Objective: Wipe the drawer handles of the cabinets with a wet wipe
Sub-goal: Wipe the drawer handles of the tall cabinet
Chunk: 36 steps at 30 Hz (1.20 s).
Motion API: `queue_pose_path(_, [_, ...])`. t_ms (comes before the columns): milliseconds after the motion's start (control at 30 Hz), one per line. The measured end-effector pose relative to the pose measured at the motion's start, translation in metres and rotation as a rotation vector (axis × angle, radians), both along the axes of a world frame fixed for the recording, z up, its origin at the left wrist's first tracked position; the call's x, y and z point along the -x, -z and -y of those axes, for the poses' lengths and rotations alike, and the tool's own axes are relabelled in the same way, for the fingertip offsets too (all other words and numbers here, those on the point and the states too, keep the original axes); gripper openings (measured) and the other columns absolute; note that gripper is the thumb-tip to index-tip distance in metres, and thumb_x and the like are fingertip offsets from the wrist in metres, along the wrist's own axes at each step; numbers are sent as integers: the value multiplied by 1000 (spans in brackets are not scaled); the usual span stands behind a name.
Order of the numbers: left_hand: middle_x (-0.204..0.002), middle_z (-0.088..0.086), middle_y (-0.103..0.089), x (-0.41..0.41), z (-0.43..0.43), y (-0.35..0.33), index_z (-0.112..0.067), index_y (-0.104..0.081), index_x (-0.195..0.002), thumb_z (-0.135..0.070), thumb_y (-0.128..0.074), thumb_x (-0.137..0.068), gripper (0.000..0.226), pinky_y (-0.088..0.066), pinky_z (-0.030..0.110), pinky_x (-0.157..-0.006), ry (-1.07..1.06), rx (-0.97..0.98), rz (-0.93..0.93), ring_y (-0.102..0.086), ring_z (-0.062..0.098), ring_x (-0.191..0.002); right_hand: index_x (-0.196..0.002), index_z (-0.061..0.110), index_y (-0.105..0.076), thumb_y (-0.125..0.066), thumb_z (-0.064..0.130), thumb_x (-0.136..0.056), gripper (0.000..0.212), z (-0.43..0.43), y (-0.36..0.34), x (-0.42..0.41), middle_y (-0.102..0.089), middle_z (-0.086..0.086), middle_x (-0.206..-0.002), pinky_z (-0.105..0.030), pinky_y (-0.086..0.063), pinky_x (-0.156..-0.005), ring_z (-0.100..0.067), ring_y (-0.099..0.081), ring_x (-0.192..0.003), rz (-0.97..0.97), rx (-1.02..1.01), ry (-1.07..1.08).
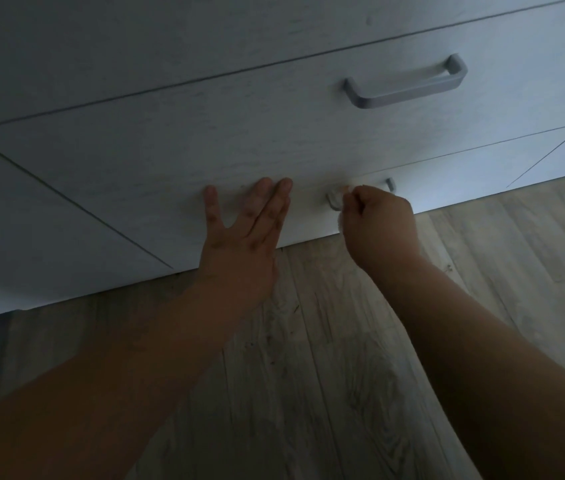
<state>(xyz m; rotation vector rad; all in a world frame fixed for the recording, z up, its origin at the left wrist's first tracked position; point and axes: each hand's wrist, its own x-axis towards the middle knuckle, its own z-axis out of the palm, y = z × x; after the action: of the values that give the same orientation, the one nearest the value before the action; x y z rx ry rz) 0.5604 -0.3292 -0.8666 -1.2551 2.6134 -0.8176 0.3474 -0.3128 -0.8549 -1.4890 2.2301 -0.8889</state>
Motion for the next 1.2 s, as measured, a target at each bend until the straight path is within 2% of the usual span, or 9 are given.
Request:
queue_pose_path(133, [-168, 10, 33, 3, -2, -2, -6, 5, -165, -45, -41, -102, 87, 22, 80, -107, -5, -19, 6, 26, 28, -156, -65, 9, -54, -55, 26, -101, 40, -3, 5, -15, -51, -1, -53, -30, -36, -51, -15, -48, -50, 117, 57, 20])
queue_pose_path(300, [-170, 9, 28, 4, -2, 0, -7, -2, -166, -42, -48, -99, 89, 20, 78, -110, -17, -2, -32, 25, 27, -155, -66, 8, -56, -57, 30, -102, 42, -4, 6, -6, -55, -8, -56, -37, -41, -53, -23, -53, -54, 179, 100, 22])
queue_pose_path(433, [-170, 9, 28, 3, -1, 0, -6, 0, -166, -42, -49, -99, 90, 17, 79, -111, -1, -10, -54, 24, 28, -156, -69, 13, -57, -51, 30, -104, 39, -4, 3, -9, -56, -1, -57, -32, -40, -53, -17, -54, -54, 17, 55, -78])
queue_pose_path(600, [-170, 11, 28, 4, -4, 0, -4, 2, -165, -42, -44, -101, 88, 16, 79, -112, -2, 6, -46, 21, 29, -157, -73, 25, -48, -51, 15, -99, 29, 10, -11, 3, -46, 12, -61, -27, -43, -85, -13, -47, -60, -204, -100, -157])
queue_pose_path(733, [-169, 9, 32, 3, -3, 0, -4, 5, -165, -41, -46, -102, 88, 20, 78, -111, -9, -6, -51, 26, 28, -155, -71, 21, -53, -49, 22, -102, 32, 3, -3, -1, -55, 2, -62, -27, -40, -56, -17, -55, -58, -147, -96, -133])
queue_pose_path(900, [-167, 8, 35, 5, -3, 1, -6, 7, -165, -41, -43, -102, 88, 27, 76, -108, -7, -19, -48, 30, 27, -154, -71, 15, -60, -46, 28, -103, 38, -2, -5, 4, -66, -1, -66, -33, -51, -58, -17, -61, -59, 10, -44, -103])
queue_pose_path(1000, [-171, 7, 25, 0, 0, 2, -9, 1, -166, -41, -45, -101, 87, 20, 75, -113, 22, 2, -89, 19, 26, -159, -72, 14, -63, -49, 28, -104, 37, -5, -4, 3, -66, 1, -66, -37, -54, -60, -16, -63, -60, 26, -53, -137])
queue_pose_path(1100, [-173, 5, 18, -2, 1, 2, -11, -1, -167, -42, -47, -99, 88, 13, 74, -117, 40, -17, -159, 11, 23, -161, -74, 12, -63, -49, 24, -104, 36, 0, -7, 11, -61, 7, -62, -31, -44, -57, -10, -59, -58, 8, -55, -124])
queue_pose_path(1200, [-174, 5, 17, 2, 3, -1, -12, 0, -167, -47, -47, -98, 90, 14, 72, -118, 59, -9, -184, 12, 23, -161, -75, 16, -62, -47, 28, -104, 35, -4, -3, 4, -66, 1, -67, -38, -54, -60, -18, -63, -61, 25, -36, -162])
